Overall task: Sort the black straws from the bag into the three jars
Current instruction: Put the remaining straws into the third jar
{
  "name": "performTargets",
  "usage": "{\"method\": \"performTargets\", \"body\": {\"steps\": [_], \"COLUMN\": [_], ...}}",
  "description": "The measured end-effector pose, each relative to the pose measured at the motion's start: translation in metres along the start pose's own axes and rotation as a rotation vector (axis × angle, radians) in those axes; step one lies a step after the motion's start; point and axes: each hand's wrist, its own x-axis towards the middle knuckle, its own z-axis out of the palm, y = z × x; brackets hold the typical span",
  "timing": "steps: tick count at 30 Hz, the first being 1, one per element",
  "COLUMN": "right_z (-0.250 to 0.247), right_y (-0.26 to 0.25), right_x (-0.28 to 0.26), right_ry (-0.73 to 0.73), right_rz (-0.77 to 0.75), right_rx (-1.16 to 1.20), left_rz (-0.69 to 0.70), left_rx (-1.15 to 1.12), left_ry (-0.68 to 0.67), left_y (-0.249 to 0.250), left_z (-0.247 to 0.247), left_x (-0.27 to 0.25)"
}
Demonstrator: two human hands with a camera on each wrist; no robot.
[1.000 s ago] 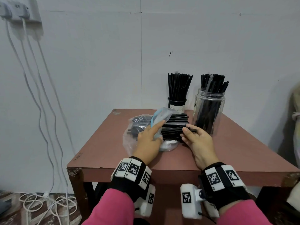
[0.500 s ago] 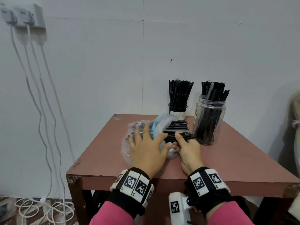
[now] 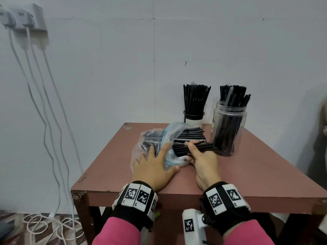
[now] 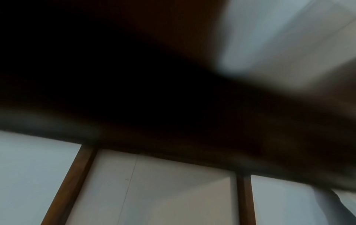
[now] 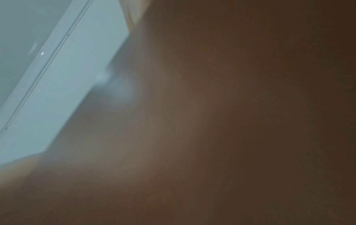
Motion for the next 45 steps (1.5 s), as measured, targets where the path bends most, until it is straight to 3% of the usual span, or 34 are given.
{"method": "performTargets", "body": {"steps": [8, 14, 21, 30, 40, 45], "right_z": [-0.003, 0.001, -0.004, -0.029, -0.049, -0.055], "right_y": [-0.008, -0.008, -0.012, -0.068, -0.113, -0.118], "right_x": [-0.003, -0.009, -0.006, 0.015, 0.018, 0.017], "right_ry": [0.203, -0.009, 0.17, 0.091, 0.084, 0.105], "right_rz": [-0.073, -0.022, -0.162, -0.28, -0.312, -0.274], "right_rx": [0.23, 0.205, 0.116, -0.184, -0.267, -0.176], "left_rz": [0.012, 0.009, 0.013, 0.008, 0.005, 0.002], "left_rx": [-0.005, 0.001, -0.013, -0.007, 0.014, 0.012], "left_ry": [0.007, 0.017, 0.005, 0.01, -0.001, 0.004], "left_y": [-0.002, -0.001, -0.002, -0.003, -0.003, -0.003], "left_z": [0.001, 0.001, -0.001, 0.001, 0.001, 0.001], "left_x": [0.0, 0.0, -0.002, 0.0, -0.001, -0.001]}}
